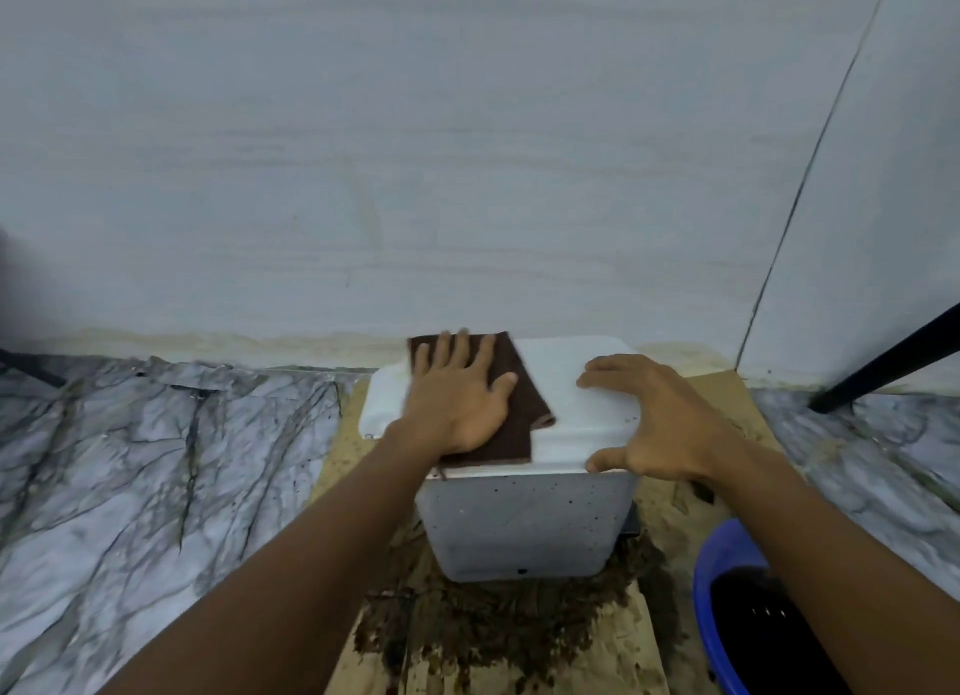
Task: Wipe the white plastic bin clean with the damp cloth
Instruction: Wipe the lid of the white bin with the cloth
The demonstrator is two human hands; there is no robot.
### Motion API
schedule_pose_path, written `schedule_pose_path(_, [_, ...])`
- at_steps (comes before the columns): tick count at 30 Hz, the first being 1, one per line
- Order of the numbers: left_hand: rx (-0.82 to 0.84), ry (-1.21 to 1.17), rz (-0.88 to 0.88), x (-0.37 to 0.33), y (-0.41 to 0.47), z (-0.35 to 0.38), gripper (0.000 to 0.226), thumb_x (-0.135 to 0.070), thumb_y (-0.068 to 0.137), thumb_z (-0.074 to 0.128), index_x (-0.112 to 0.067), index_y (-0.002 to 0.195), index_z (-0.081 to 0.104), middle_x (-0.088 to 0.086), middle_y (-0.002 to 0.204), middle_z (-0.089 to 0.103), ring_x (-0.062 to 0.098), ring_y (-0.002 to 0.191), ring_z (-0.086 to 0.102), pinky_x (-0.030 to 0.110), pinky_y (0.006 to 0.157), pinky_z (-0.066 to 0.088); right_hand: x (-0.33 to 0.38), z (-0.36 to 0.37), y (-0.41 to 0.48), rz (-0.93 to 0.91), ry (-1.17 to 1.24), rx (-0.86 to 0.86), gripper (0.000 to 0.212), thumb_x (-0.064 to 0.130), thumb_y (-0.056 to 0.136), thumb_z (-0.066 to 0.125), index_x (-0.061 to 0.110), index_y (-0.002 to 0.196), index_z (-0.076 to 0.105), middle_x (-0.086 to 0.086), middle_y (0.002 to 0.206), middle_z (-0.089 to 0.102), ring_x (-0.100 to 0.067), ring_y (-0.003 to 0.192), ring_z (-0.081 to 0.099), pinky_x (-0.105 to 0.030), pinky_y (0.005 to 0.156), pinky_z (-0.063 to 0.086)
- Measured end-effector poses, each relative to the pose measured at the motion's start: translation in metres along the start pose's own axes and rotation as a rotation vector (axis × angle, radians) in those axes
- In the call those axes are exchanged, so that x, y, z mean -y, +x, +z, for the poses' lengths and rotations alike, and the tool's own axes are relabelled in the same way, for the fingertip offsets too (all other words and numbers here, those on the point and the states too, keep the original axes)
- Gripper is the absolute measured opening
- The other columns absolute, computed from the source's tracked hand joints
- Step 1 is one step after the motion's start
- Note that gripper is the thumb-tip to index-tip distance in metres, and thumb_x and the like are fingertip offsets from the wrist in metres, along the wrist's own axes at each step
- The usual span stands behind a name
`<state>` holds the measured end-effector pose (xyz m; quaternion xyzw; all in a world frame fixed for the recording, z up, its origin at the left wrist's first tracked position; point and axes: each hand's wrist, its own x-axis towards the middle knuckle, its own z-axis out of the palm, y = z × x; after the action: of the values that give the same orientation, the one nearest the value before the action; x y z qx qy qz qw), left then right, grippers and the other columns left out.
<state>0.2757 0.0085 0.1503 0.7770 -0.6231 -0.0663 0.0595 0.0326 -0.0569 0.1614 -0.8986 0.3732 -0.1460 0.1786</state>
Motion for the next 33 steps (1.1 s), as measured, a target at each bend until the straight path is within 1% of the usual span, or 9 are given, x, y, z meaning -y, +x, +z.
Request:
schedule_pose_path(3, [0.016, 0.018, 0.131, -0.027, -0.006, 0.006, 0.066, -0.057, 0.104, 0.012, -0.028, 0.162, -0.002, 0.005, 0.170, -0.008, 0.023, 0.156, -0.014, 0.046, 0.126, -0.010, 0.003, -0.002, 0.000, -0.013, -0.023, 0.015, 0.097, 0.066, 0.049, 0.086, 0.037, 0.137, 0.054, 0.013, 0.150, 0.041, -0.010, 0.139, 0.034, -0.040, 0.115, 0.031])
schedule_pose_path(7, [-0.027, -0.001, 0.230, -0.012, -0.034, 0.014, 0.068, -0.062, 0.101, 0.006, -0.032, 0.162, -0.001, -0.002, 0.170, -0.008, 0.014, 0.155, -0.015, 0.036, 0.123, -0.015, 0.006, -0.002, -0.002, -0.025, -0.038, 0.014, 0.096, 0.067, 0.048, 0.086, 0.039, 0.135, 0.056, 0.015, 0.148, 0.042, -0.010, 0.138, 0.034, -0.036, 0.114, 0.029])
schedule_pose_path(11, [-0.074, -0.032, 0.130, 0.031, -0.044, 0.010, 0.071, -0.066, 0.099, 0.007, -0.034, 0.162, 0.004, -0.003, 0.170, -0.003, 0.013, 0.156, -0.010, 0.030, 0.121, -0.016, 0.008, -0.003, -0.001, -0.021, -0.019, 0.006, 0.095, 0.063, 0.048, 0.088, 0.037, 0.134, 0.057, 0.013, 0.148, 0.043, -0.012, 0.138, 0.035, -0.039, 0.116, 0.030])
schedule_pose_path(17, [-0.074, -0.234, -0.252, 0.064, -0.036, 0.001, 0.072, -0.060, 0.104, 0.021, -0.023, 0.163, 0.004, 0.009, 0.171, 0.001, 0.028, 0.157, 0.002, 0.047, 0.127, 0.006, 0.005, -0.002, 0.000, -0.030, -0.015, -0.002, 0.095, 0.064, 0.048, 0.088, 0.037, 0.134, 0.058, 0.013, 0.147, 0.044, -0.012, 0.137, 0.037, -0.040, 0.113, 0.034])
schedule_pose_path(19, [-0.102, -0.083, -0.229, 0.042, -0.037, 0.008, 0.074, -0.059, 0.103, 0.013, -0.016, 0.163, 0.002, 0.013, 0.170, 0.000, 0.030, 0.157, -0.004, 0.048, 0.127, -0.001, 0.003, -0.001, 0.000, -0.020, -0.027, -0.001, 0.095, 0.065, 0.046, 0.087, 0.039, 0.133, 0.057, 0.016, 0.146, 0.043, -0.010, 0.136, 0.036, -0.038, 0.113, 0.034])
schedule_pose_path(22, [-0.089, 0.001, -0.007, 0.000, -0.036, 0.016, 0.077, -0.060, 0.097, 0.002, -0.018, 0.162, -0.002, 0.008, 0.170, -0.005, 0.025, 0.157, -0.011, 0.042, 0.122, -0.014, 0.002, 0.001, 0.001, -0.024, -0.015, -0.011, 0.095, 0.065, 0.045, 0.088, 0.039, 0.131, 0.058, 0.015, 0.146, 0.045, -0.011, 0.136, 0.037, -0.039, 0.113, 0.034])
schedule_pose_path(25, [-0.028, -0.018, 0.142, -0.008, -0.024, 0.010, 0.070, -0.061, 0.101, 0.007, -0.026, 0.162, -0.001, 0.002, 0.170, -0.006, 0.018, 0.156, -0.013, 0.037, 0.123, -0.014, 0.003, 0.001, 0.001, -0.025, 0.003, -0.026, 0.094, 0.065, 0.045, 0.088, 0.040, 0.131, 0.059, 0.015, 0.146, 0.046, -0.011, 0.136, 0.038, -0.040, 0.114, 0.033])
schedule_pose_path(29, [-0.037, -0.039, 0.041, 0.025, -0.022, 0.000, 0.070, -0.062, 0.103, 0.015, -0.028, 0.163, 0.003, 0.001, 0.171, -0.004, 0.017, 0.157, -0.009, 0.039, 0.127, -0.008, 0.004, 0.002, 0.000, -0.035, 0.033, -0.026, 0.093, 0.064, 0.046, 0.088, 0.039, 0.131, 0.059, 0.015, 0.146, 0.045, -0.011, 0.137, 0.036, -0.043, 0.115, 0.032])
schedule_pose_path(33, [-0.126, -0.023, -0.109, 0.037, -0.052, 0.013, 0.077, -0.064, 0.099, 0.003, -0.021, 0.163, 0.002, 0.008, 0.171, -0.003, 0.022, 0.157, -0.009, 0.042, 0.126, -0.010, 0.005, 0.000, -0.002, -0.024, 0.033, -0.009, 0.096, 0.062, 0.043, 0.090, 0.037, 0.131, 0.060, 0.014, 0.145, 0.045, -0.013, 0.136, 0.037, -0.043, 0.113, 0.034])
